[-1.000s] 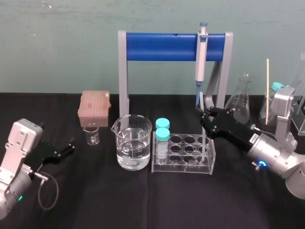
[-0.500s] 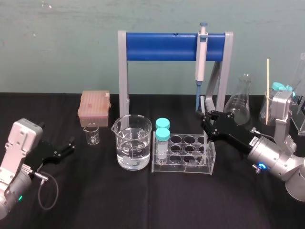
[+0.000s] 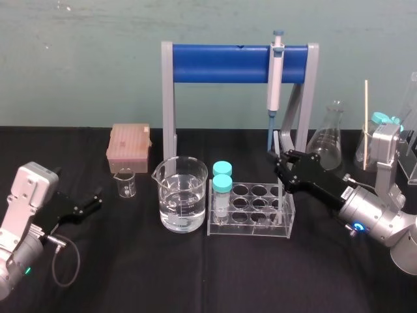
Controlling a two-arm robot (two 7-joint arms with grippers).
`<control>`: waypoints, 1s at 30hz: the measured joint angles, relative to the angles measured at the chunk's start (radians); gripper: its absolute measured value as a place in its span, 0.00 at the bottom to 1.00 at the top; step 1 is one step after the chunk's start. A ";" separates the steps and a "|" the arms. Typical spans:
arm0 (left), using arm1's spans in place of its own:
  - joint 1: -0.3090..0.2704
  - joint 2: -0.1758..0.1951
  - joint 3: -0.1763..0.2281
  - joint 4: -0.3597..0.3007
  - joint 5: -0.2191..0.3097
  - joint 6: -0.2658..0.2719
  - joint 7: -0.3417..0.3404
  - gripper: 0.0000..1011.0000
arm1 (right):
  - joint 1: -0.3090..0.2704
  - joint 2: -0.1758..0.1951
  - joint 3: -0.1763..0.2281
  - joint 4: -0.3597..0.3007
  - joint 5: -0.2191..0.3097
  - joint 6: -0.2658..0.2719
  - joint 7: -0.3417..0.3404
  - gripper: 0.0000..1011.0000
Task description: Pick up the stirring rod with one hand, then place it down.
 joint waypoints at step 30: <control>0.000 0.000 0.000 0.000 0.000 0.000 0.000 0.99 | 0.000 0.000 0.000 -0.001 0.001 0.001 0.000 0.99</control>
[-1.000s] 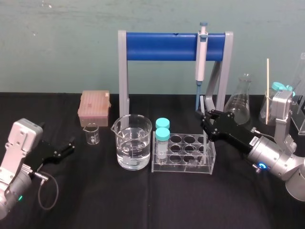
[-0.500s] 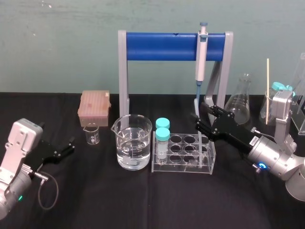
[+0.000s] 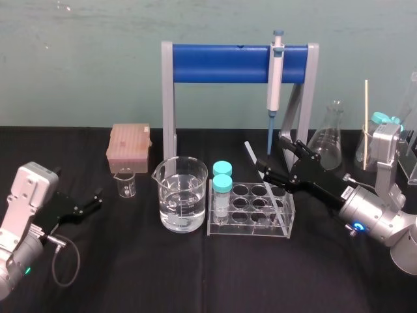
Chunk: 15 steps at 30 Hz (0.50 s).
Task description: Pick up the stirring rod with one hand, then place it down.
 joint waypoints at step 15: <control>0.000 0.000 0.000 0.000 0.000 0.000 0.000 0.99 | -0.012 0.009 0.022 -0.048 -0.008 -0.011 -0.045 0.99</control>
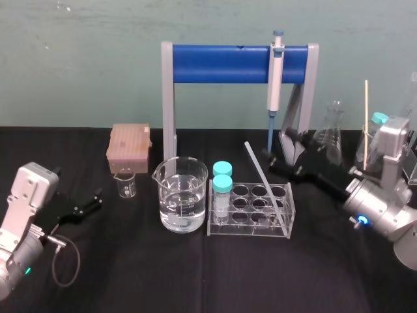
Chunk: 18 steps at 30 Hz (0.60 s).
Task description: Pick up the stirring rod with one hand, then place it down.
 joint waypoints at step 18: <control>0.000 0.000 0.000 0.000 0.000 0.000 0.000 0.99 | -0.193 0.065 0.180 -0.285 -0.063 0.248 -0.445 0.99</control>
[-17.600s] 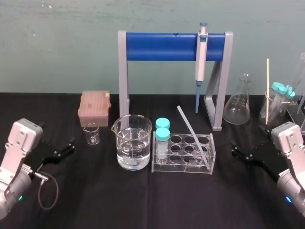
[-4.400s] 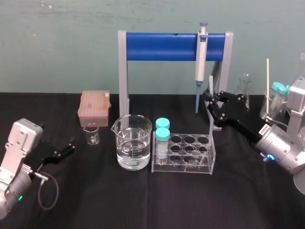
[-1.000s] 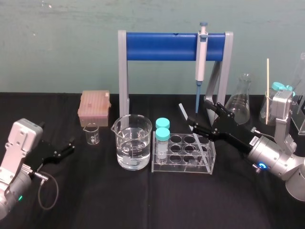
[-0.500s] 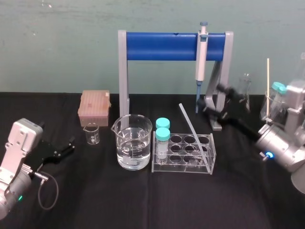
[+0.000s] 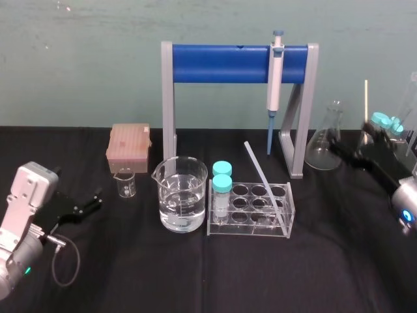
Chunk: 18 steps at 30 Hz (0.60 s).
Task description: Pick up the stirring rod with one hand, then place it down.
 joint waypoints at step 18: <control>0.000 0.000 0.000 0.000 0.000 0.000 0.000 0.99 | -0.034 0.013 -0.011 0.002 -0.007 0.222 -0.042 0.99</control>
